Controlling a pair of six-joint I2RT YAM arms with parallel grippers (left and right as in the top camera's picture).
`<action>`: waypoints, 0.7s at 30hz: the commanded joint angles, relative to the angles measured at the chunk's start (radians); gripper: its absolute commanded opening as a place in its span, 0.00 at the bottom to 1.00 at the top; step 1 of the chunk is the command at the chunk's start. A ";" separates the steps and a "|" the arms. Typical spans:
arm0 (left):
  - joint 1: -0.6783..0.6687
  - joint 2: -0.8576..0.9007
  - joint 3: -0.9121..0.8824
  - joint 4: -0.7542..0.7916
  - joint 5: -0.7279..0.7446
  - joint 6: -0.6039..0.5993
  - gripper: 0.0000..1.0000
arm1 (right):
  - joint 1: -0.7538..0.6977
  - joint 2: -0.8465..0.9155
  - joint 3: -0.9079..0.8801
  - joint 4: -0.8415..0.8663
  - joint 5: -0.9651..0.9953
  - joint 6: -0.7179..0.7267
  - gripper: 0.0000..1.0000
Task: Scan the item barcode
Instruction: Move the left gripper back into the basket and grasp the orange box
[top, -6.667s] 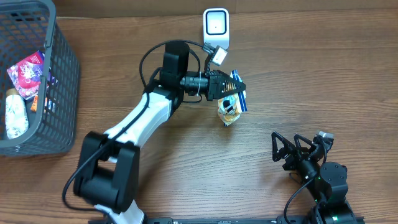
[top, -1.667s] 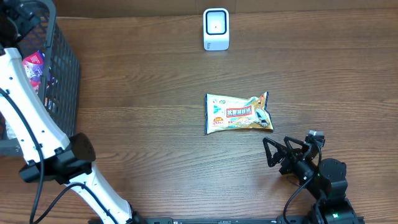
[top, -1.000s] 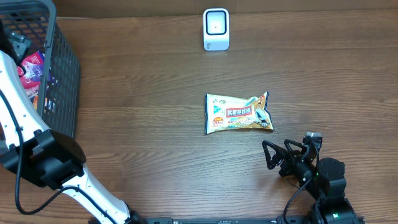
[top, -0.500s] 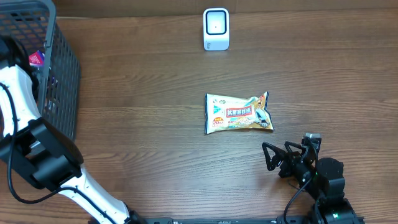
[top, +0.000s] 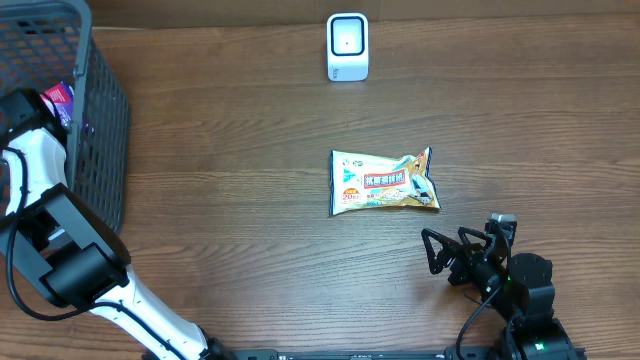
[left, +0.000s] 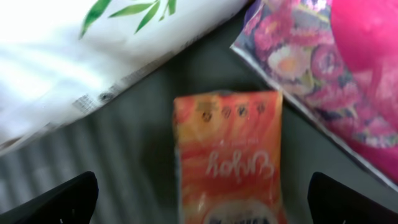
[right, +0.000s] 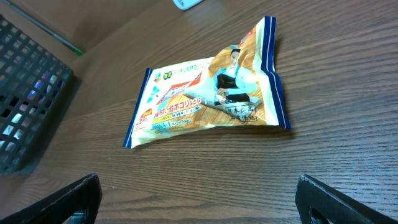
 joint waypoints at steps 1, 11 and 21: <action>-0.014 -0.005 -0.059 0.059 0.035 -0.006 1.00 | 0.004 -0.004 0.027 -0.008 0.009 -0.006 1.00; -0.014 -0.005 -0.089 0.113 0.056 0.001 1.00 | 0.004 -0.004 0.027 -0.008 0.009 -0.003 1.00; -0.012 -0.005 -0.089 0.107 0.057 0.006 0.63 | 0.004 -0.004 0.027 -0.008 0.008 -0.003 1.00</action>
